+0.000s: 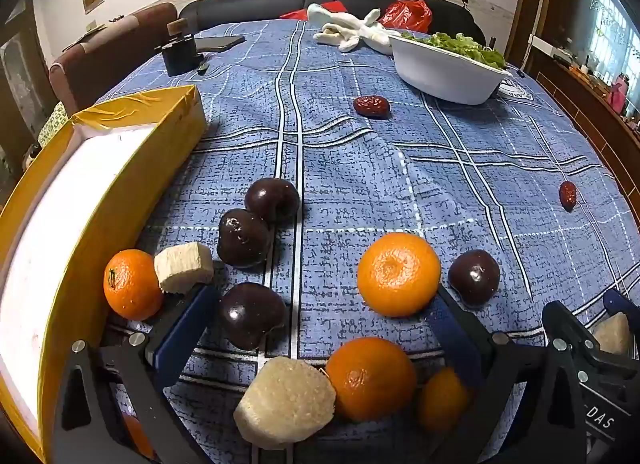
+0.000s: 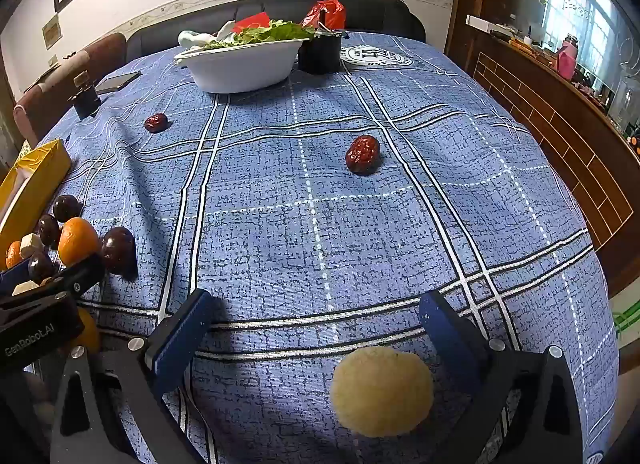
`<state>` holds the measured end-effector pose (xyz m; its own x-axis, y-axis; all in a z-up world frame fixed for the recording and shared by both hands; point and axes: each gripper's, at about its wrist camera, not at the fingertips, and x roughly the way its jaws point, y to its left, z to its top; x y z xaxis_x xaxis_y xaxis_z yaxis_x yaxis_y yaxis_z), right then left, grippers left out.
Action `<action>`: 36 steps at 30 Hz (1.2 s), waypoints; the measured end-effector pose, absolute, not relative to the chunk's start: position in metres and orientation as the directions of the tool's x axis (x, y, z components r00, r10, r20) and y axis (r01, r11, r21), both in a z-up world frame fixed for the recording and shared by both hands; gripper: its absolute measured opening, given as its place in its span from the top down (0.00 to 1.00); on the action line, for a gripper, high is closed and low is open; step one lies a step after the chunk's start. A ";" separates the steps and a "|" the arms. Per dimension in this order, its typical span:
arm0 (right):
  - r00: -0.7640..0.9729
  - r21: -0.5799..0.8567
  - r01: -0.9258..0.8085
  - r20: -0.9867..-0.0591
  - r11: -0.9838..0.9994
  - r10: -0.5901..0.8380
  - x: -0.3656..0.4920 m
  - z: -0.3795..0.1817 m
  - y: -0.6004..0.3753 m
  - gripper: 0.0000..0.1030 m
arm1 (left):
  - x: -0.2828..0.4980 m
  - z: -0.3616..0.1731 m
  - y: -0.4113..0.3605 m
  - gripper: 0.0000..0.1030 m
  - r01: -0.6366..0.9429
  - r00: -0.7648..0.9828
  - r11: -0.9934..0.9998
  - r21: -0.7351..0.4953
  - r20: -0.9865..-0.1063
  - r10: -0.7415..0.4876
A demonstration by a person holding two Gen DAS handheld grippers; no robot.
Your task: Organize fruits
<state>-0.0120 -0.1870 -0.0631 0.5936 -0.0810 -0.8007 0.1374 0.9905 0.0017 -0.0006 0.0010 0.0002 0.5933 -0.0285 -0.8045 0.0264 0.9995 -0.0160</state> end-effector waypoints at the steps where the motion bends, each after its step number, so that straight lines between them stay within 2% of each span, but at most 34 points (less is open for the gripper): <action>1: 0.596 0.007 0.137 -0.799 0.990 -0.077 -0.012 -0.063 -0.187 0.00 | -0.001 0.000 0.001 0.00 0.026 0.593 1.000 -0.016 -0.804 -0.029; 36: 0.592 0.002 0.137 -0.802 0.991 -0.081 -0.012 -0.063 -0.187 0.00 | 0.000 0.000 0.000 0.00 0.026 0.585 1.000 -0.001 -0.811 -0.016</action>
